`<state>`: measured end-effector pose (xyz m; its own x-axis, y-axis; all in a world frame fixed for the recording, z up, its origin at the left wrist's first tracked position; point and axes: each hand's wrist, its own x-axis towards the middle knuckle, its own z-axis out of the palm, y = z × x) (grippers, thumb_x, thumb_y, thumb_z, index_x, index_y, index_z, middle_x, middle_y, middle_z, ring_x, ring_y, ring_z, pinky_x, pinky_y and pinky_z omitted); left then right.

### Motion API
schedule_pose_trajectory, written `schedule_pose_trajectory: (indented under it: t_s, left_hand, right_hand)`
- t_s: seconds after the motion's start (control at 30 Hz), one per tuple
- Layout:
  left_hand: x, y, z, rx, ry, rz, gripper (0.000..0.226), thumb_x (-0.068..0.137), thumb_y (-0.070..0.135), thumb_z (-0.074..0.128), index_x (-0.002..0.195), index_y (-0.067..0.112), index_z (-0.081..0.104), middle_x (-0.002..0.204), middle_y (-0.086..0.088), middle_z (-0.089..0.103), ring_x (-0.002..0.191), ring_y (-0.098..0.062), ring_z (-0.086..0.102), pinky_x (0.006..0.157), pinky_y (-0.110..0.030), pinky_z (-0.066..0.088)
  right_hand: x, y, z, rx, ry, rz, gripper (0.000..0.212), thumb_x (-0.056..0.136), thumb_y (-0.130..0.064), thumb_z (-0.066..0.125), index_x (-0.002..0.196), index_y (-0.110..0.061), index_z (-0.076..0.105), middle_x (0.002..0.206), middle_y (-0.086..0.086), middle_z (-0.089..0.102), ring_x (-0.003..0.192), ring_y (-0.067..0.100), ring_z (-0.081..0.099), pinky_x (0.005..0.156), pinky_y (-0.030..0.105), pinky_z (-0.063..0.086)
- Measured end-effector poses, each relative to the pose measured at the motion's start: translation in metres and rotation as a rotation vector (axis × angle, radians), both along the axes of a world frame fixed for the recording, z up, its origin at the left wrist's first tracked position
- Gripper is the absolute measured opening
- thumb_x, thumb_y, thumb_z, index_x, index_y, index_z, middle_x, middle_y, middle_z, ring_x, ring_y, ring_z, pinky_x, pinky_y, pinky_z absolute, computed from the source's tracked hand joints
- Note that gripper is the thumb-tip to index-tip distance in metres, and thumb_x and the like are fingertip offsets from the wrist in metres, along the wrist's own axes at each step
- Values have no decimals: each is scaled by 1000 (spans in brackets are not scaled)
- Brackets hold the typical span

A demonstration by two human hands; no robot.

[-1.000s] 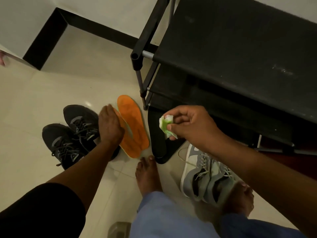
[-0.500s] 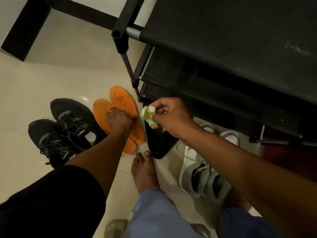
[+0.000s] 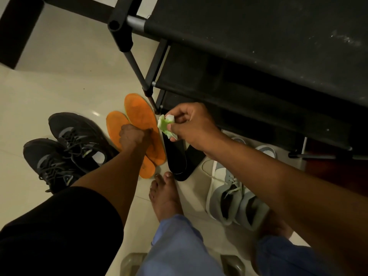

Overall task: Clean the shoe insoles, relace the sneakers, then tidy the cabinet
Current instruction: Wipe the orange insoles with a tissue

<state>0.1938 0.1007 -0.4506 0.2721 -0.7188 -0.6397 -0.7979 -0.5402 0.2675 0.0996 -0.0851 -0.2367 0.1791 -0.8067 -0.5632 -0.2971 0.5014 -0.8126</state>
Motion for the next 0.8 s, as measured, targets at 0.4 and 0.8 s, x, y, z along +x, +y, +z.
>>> schedule_pose_trajectory:
  t_s: [0.4, 0.8]
  left_hand:
    - [-3, -14, 39, 54, 35, 69, 83, 85, 59, 13, 156, 16, 22, 164, -18, 23, 150, -36, 22, 123, -47, 19]
    - [107, -150, 187, -409, 459, 880, 29, 107, 37, 51, 113, 11, 63, 117, -18, 68, 98, -35, 63, 84, -42, 54]
  right_hand:
    - [-13, 3, 23, 17, 5, -16, 23, 90, 3, 73, 110, -8, 72, 104, 9, 74, 93, 20, 74, 68, 32, 65]
    - [-28, 17, 116, -138, -12, -81, 19, 88, 4, 74, 101, -9, 75, 93, 10, 76, 84, 22, 77, 68, 35, 65]
